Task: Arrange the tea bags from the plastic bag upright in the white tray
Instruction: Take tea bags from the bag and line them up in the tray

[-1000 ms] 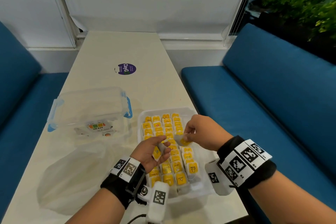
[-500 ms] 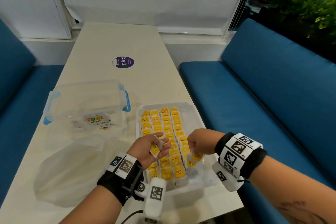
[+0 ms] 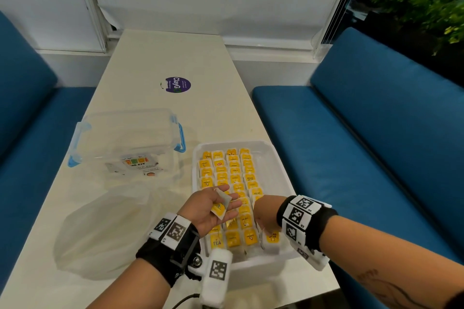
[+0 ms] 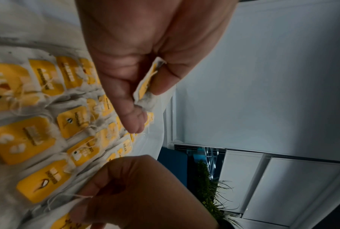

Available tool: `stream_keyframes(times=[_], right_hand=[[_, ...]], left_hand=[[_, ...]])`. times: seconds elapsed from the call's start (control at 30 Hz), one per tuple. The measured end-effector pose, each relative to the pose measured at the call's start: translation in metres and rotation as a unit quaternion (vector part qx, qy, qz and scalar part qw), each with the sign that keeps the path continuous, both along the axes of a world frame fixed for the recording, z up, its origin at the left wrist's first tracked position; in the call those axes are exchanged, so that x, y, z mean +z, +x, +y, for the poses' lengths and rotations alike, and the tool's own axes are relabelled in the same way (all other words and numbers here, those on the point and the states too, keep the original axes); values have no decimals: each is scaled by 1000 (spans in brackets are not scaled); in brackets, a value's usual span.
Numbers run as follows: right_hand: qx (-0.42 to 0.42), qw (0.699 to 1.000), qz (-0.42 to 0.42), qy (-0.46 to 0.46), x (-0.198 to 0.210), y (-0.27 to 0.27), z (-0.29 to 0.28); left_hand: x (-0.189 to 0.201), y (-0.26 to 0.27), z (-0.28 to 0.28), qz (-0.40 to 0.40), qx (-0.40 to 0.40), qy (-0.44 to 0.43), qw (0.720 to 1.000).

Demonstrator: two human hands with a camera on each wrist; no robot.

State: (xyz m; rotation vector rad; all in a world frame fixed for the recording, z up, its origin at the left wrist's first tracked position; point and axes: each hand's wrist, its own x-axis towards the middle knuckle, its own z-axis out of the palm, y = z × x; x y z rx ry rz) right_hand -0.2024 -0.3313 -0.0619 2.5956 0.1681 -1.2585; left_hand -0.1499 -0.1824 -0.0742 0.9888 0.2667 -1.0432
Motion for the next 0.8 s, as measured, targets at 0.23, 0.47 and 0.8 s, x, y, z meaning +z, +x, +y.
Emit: stream_keyframes(times=[0.23, 0.47, 0.8], right_hand=[[-68, 997, -41, 2, 5, 9, 6], [-205, 908, -283, 232, 49, 2, 7], [-183, 856, -354, 329, 50, -12, 28]], left_hand=[[4, -2, 1, 33, 14, -15, 999], [9, 0, -1, 49, 42, -36, 997], [18, -7, -16, -12, -23, -49, 998]])
